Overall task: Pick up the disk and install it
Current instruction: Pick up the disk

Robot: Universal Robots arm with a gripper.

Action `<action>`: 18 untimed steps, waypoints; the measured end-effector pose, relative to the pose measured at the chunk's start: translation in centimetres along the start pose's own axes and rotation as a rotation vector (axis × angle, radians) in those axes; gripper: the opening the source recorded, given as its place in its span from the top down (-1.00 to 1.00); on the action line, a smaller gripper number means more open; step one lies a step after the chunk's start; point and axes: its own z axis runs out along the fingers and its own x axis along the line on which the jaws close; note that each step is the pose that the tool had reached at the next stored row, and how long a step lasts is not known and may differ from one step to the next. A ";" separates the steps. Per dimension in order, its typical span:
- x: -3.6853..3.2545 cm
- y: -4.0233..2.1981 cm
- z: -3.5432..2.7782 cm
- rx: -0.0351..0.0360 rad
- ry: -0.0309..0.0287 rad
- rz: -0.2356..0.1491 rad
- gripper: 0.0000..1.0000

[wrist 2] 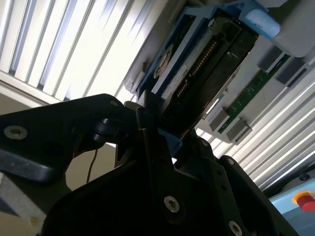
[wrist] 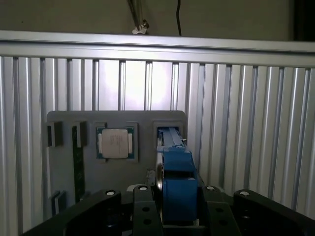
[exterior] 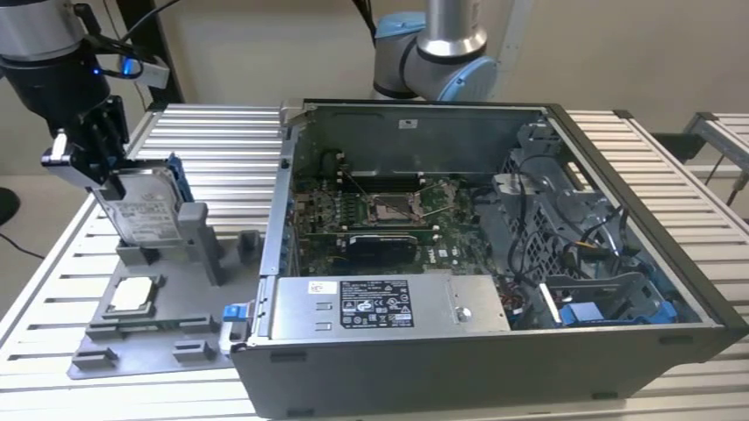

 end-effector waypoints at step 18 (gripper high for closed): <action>-0.01 0.01 -2.43 0.0000 0.0019 0.000 1.00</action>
